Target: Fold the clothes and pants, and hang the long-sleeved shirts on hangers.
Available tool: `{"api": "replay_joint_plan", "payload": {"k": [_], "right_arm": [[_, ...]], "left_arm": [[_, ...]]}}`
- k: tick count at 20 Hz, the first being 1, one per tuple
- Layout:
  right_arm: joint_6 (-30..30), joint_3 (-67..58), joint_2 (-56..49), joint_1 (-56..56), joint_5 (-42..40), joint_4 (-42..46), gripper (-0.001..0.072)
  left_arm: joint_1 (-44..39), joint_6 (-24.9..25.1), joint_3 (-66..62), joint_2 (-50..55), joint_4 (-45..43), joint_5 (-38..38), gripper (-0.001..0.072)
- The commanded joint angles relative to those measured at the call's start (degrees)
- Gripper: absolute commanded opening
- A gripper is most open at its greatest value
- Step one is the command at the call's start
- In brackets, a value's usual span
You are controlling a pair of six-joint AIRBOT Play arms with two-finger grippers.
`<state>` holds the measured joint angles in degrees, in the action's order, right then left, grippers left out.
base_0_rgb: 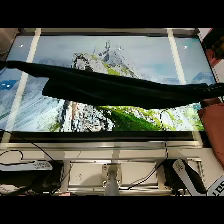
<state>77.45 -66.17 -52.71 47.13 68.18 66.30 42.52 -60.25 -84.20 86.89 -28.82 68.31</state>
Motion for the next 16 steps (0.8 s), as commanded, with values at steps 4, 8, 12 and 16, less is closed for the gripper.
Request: {"api": "replay_joint_plan", "payload": {"k": [4,8,12,16], "right_arm": [[-0.1,9.6,0.1,0.0,11.3,7.5,0.0051],[-0.3,17.5,0.1,0.0,16.7,10.8,0.0051],[-0.2,17.7,0.1,0.0,16.3,13.5,0.0051],[-0.2,17.7,0.1,0.0,15.5,13.4,0.0051]], "left_arm": [[-0.9,-7.8,7.7,1.1,-40.5,15.9,0.0022],[-0.9,-9.0,13.6,3.5,-51.3,24.9,0.0022],[-0.9,-9.0,13.6,4.6,-56.6,28.4,0.0031],[-0.9,-7.0,13.6,4.6,-56.4,27.5,0.0606]]}}
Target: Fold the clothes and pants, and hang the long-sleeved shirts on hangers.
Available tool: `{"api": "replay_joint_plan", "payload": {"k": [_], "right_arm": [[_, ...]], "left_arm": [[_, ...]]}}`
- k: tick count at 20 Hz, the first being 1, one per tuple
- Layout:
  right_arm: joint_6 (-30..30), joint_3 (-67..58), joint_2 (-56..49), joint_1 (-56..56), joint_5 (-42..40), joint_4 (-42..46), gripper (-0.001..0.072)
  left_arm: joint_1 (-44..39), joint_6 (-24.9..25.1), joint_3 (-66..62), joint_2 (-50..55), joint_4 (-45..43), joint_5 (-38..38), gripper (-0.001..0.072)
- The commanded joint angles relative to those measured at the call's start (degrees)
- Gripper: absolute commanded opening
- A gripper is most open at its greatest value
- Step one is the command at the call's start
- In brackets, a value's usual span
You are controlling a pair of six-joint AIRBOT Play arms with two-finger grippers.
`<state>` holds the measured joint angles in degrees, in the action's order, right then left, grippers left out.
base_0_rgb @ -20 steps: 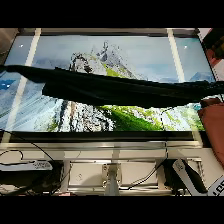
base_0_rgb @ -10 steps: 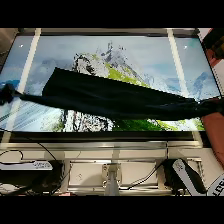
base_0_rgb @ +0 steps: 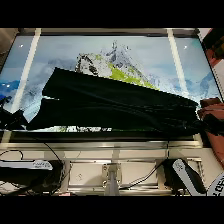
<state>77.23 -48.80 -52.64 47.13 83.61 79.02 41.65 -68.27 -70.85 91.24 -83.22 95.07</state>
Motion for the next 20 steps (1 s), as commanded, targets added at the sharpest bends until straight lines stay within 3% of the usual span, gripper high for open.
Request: {"api": "replay_joint_plan", "payload": {"k": [1,3,5,7,9,11,13,20], "right_arm": [[0.0,0.3,0.0,0.0,-0.3,0.7,0.0051],[0.0,0.3,0.0,0.0,-1.0,0.7,0.0052],[0.0,0.3,0.0,0.0,-1.6,0.7,0.0051],[0.0,0.3,0.0,0.0,-2.8,0.7,0.0052],[0.0,0.3,0.0,0.0,-3.7,0.7,0.0052],[0.0,0.3,0.0,0.0,-4.4,0.7,0.0051],[0.0,0.3,0.0,0.0,-5.7,0.7,0.0052],[0.0,0.3,0.0,0.0,-9.9,0.7,0.0052]], "left_arm": [[0.0,1.0,0.2,0.2,-1.8,-0.1,0.0652],[-0.2,2.8,0.0,0.2,-1.0,-1.3,0.0642],[-0.5,5.8,-1.8,0.2,1.2,-1.4,0.0496],[-0.8,7.3,-5.2,0.2,7.2,-4.7,0.0495],[-1.2,8.7,-7.2,0.2,15.5,-12.6,0.0497],[-2.4,14.7,-7.2,0.7,23.4,-18.1,0.0506],[-4.9,18.7,-7.2,2.2,25.0,-21.2,0.0508],[-9.0,19.3,-9.9,10.6,25.0,-25.6,0.0518]]}}
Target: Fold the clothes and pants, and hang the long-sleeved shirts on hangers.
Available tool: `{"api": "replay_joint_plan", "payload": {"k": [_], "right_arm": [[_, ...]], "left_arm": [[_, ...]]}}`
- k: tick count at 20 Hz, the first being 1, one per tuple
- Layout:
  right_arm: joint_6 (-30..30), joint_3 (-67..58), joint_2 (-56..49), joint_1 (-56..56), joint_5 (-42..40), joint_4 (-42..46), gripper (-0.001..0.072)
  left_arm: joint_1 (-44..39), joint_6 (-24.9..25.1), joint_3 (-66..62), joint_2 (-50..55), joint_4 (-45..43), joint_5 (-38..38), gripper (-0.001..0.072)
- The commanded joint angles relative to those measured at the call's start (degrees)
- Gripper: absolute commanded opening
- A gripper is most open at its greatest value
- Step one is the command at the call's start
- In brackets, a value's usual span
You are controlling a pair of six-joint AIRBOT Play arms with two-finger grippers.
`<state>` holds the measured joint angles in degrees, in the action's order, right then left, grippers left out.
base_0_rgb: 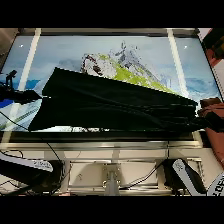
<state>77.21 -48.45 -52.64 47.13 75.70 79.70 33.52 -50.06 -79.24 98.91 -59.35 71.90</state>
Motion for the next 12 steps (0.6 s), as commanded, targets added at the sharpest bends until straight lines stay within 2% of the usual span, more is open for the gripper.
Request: {"api": "replay_joint_plan", "payload": {"k": [1,3,6,10,12], "right_arm": [[0.0,0.0,0.0,0.0,-2.3,0.0,0.0051],[0.0,0.0,0.0,0.0,-2.8,0.0,0.0052],[0.0,0.0,0.0,0.0,-2.8,-0.2,0.0052],[0.1,0.0,0.0,0.0,-2.9,-0.7,0.0051],[0.1,0.0,0.0,0.0,-2.9,-1.8,0.0052]], "left_arm": [[-0.7,1.1,-2.3,3.8,1.1,-2.5,0.0518],[-0.6,1.1,-3.3,5.5,1.1,-2.2,0.0518],[-0.7,4.8,-3.4,7.6,1.6,-0.9,0.0518],[-0.7,10.6,-3.4,8.6,6.9,3.4,0.0517],[-0.7,10.7,-3.4,8.6,7.5,7.5,0.0515]]}}
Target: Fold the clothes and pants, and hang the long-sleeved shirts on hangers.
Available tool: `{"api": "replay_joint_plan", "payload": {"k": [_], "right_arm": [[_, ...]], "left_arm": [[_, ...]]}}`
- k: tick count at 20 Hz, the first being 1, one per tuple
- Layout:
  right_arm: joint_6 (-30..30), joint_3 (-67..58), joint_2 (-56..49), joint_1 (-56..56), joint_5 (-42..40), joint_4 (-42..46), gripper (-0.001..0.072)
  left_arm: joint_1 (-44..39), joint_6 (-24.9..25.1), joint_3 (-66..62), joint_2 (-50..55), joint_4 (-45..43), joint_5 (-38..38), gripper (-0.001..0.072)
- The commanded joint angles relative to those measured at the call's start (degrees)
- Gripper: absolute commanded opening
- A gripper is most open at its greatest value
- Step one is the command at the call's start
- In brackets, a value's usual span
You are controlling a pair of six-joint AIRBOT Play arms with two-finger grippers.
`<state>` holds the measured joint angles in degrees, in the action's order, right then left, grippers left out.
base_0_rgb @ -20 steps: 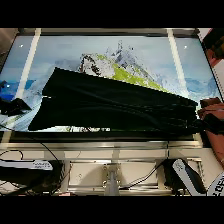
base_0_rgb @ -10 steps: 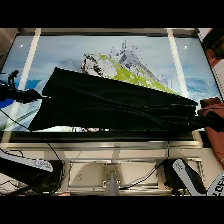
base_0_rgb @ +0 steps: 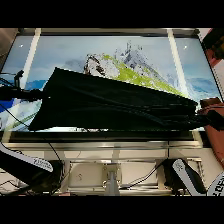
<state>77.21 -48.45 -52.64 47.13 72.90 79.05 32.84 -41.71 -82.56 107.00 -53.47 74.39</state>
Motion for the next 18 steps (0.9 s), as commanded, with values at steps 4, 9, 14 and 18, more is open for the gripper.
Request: {"api": "replay_joint_plan", "payload": {"k": [4,9,14,18], "right_arm": [[0.1,0.0,0.0,0.0,-0.1,-2.4,0.0052],[0.1,0.0,0.0,0.0,-0.2,-2.4,0.0052],[-0.3,-0.5,0.1,0.0,0.2,-6.2,0.0052],[-2.5,-4.6,0.1,0.0,1.9,-10.3,0.0052]], "left_arm": [[0.7,2.4,-0.1,0.5,1.0,12.1,0.051],[0.6,7.7,-0.1,0.5,1.3,12.1,0.0046],[-0.2,8.3,-0.9,-0.6,10.7,11.6,0.0023],[-0.2,10.4,-5.8,-6.3,20.1,11.6,0.0023]]}}
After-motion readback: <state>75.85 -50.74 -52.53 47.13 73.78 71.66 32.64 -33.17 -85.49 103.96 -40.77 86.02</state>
